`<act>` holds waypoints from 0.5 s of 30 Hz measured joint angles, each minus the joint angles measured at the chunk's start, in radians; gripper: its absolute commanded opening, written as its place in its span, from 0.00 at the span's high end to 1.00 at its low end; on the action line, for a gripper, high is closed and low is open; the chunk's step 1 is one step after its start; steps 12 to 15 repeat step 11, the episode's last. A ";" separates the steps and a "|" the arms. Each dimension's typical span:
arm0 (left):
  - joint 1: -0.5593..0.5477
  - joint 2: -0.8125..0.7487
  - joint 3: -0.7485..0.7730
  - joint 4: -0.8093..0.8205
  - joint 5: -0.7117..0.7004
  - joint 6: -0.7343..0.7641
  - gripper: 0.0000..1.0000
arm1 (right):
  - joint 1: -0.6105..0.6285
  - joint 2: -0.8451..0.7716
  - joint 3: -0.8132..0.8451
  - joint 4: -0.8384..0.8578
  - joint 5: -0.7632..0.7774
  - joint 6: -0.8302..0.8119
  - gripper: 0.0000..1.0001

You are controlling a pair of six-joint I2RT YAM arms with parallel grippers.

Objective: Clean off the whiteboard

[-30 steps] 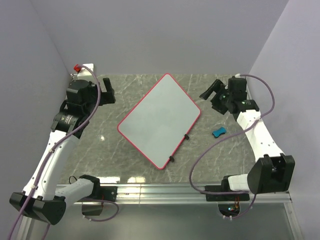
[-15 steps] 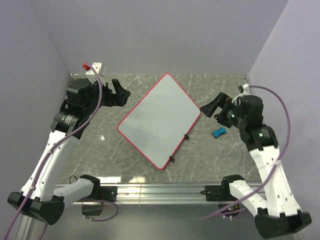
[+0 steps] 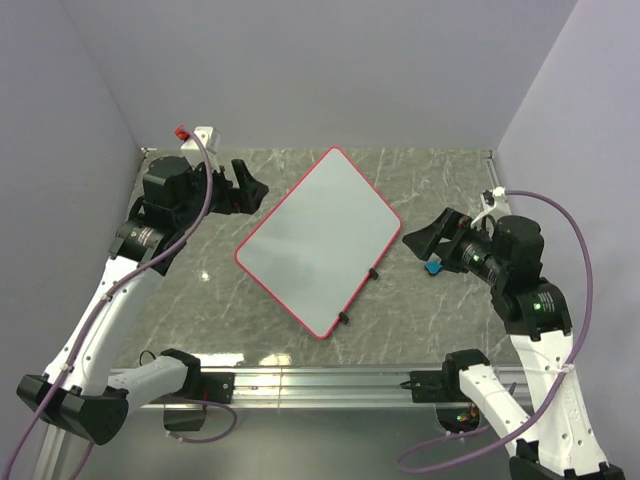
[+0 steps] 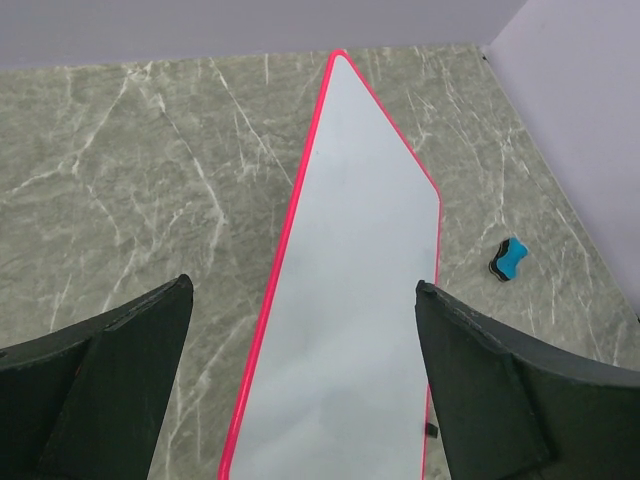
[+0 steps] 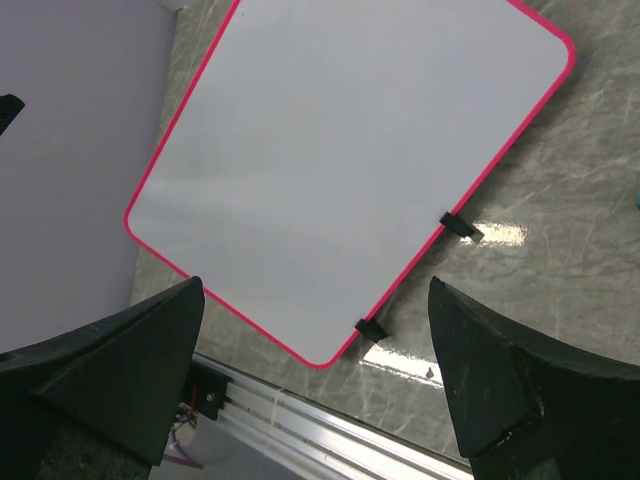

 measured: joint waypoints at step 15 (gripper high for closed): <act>-0.032 0.004 0.000 0.000 -0.018 0.008 0.02 | 0.000 -0.068 -0.036 0.031 0.062 0.002 0.00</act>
